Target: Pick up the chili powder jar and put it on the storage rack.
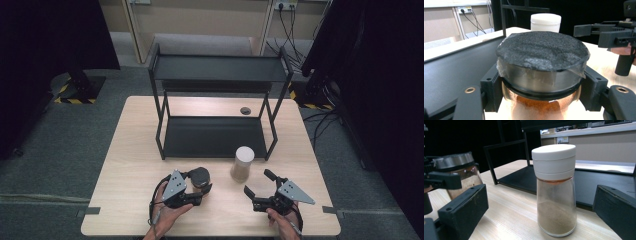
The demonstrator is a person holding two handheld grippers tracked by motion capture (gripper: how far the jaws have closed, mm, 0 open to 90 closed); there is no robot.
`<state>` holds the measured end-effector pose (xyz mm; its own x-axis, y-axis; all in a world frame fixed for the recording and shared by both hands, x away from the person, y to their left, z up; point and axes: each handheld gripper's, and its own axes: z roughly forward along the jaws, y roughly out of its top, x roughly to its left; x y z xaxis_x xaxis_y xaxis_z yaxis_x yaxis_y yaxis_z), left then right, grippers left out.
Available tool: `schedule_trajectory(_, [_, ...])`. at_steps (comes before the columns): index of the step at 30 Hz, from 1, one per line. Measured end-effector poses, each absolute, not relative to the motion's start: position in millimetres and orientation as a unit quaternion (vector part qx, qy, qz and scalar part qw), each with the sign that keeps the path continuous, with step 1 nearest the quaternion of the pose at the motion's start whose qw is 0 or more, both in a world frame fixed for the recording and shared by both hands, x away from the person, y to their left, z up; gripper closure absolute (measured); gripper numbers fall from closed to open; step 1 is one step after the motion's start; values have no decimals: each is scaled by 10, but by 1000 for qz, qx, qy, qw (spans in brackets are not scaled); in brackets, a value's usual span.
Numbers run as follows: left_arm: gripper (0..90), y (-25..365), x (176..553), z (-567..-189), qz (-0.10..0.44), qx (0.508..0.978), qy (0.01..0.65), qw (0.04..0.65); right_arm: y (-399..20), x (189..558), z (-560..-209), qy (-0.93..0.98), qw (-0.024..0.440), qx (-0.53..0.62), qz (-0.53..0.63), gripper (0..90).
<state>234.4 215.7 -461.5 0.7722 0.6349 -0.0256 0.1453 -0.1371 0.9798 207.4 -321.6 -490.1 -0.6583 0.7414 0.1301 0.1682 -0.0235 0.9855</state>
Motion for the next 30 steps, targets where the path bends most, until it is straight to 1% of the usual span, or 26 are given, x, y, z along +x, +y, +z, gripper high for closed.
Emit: schedule_trajectory(30, [318,2227,2524,-4191,212,721,278,598,-3217,2080,-4902,662,227,343,627,4])
